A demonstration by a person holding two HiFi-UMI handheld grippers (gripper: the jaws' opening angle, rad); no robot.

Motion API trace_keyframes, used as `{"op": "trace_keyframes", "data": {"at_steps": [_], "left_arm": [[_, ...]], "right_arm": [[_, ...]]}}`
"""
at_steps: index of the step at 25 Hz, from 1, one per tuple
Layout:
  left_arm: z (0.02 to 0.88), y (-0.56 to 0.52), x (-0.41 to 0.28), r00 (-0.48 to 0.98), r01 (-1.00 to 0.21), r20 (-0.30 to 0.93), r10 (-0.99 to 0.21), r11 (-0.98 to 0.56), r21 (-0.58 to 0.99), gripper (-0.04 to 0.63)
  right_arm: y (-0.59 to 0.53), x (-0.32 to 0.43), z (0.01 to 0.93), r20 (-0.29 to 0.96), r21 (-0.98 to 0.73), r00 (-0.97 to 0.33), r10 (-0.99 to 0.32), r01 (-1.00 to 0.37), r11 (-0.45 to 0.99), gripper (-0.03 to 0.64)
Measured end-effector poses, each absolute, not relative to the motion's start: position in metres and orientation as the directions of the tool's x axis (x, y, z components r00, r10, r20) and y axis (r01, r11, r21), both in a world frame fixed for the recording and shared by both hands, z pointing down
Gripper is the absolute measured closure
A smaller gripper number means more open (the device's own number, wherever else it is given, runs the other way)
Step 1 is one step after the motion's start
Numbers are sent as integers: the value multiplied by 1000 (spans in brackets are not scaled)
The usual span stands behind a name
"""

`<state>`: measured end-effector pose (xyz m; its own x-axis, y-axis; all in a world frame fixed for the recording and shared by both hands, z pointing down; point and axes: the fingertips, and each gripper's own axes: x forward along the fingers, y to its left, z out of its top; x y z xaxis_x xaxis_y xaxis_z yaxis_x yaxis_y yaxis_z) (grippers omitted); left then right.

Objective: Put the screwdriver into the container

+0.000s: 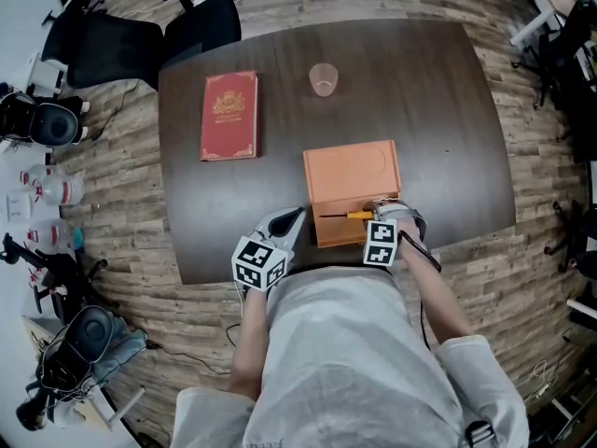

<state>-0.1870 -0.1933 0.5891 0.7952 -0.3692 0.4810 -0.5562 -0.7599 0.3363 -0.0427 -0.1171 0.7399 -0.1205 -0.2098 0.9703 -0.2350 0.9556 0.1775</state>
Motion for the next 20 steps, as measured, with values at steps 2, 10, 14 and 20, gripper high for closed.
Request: {"op": "trace_keyframes", "data": {"at_steps": [2,10,14,20], "left_arm": [[590,-192,-186,792,-557,488,-368,-762,329,541],[592,-189,-194,777,-577,503,-379,-749,326,541],[592,-185,-193,772,-584,504,-387,-744,324,541],[591,-183,-194,768,-587,510,-386,-744,321,541]], "right_arm": [[-116,-43,742,971,178,-119,-209,-230,957,508],[-118,-47,744,968,158,-155,-198,-236,959,506],[-117,-51,739,959,127,-212,-187,-268,955,506],[-125,-62,721,942,101,-278,-190,-305,947,506]]}}
